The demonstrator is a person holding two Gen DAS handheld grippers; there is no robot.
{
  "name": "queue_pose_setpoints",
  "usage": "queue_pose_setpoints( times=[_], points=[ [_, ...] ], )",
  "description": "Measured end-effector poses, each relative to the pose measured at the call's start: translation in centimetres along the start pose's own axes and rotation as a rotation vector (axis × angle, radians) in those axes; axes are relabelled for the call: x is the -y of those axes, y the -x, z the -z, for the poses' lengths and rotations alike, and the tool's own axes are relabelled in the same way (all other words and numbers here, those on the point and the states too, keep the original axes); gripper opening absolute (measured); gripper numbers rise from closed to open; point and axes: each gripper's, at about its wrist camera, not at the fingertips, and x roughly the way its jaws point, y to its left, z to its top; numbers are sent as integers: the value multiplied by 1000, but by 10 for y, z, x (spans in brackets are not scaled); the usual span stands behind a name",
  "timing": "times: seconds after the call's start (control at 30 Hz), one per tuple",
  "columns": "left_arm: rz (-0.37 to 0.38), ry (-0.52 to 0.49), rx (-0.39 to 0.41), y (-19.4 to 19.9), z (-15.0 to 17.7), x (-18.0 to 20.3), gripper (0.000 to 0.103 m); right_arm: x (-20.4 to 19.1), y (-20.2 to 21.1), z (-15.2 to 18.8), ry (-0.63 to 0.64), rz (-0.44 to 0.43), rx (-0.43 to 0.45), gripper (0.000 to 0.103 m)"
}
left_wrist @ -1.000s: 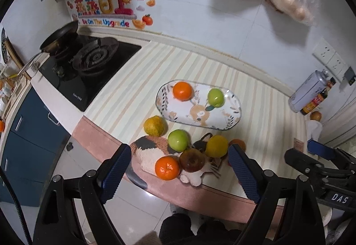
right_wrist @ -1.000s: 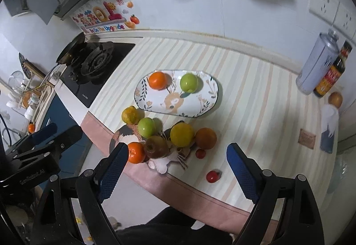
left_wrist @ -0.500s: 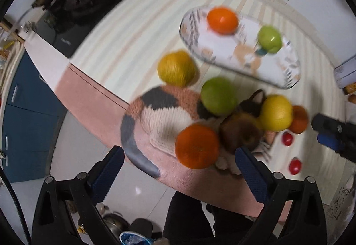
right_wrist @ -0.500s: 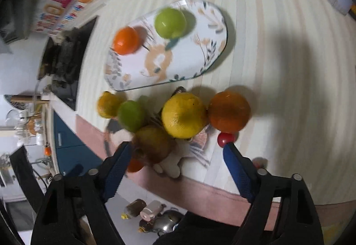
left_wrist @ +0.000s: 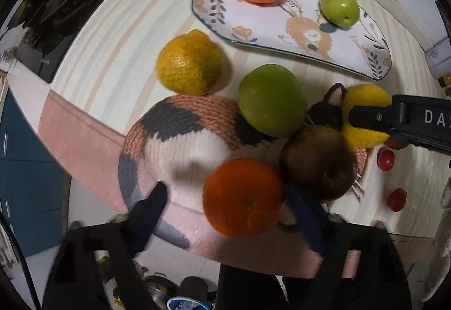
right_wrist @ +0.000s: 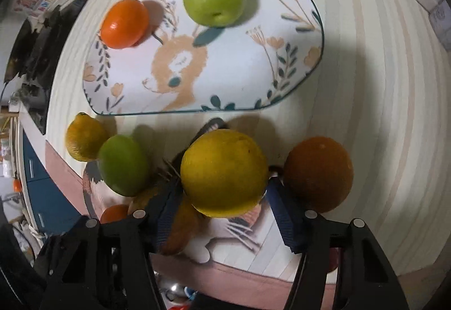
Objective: Organize fruits
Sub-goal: 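Grasp a second tangerine with the left gripper while the right gripper grasps the yellow lemon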
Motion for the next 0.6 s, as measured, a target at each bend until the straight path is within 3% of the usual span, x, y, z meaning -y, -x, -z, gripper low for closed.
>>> queue_pose_setpoints(
  times=[0.13, 0.37, 0.6],
  points=[
    [55, -17, 9, 2, 2, 3, 58, 0, 0, 8, 26, -10, -19, 64],
    [81, -43, 15, 3, 11, -1, 60, -1, 2, 34, 94, -16, -51, 64],
    [141, -16, -14, -2, 12, -19, 61, -1, 3, 25, 90, -24, -24, 65]
  ],
)
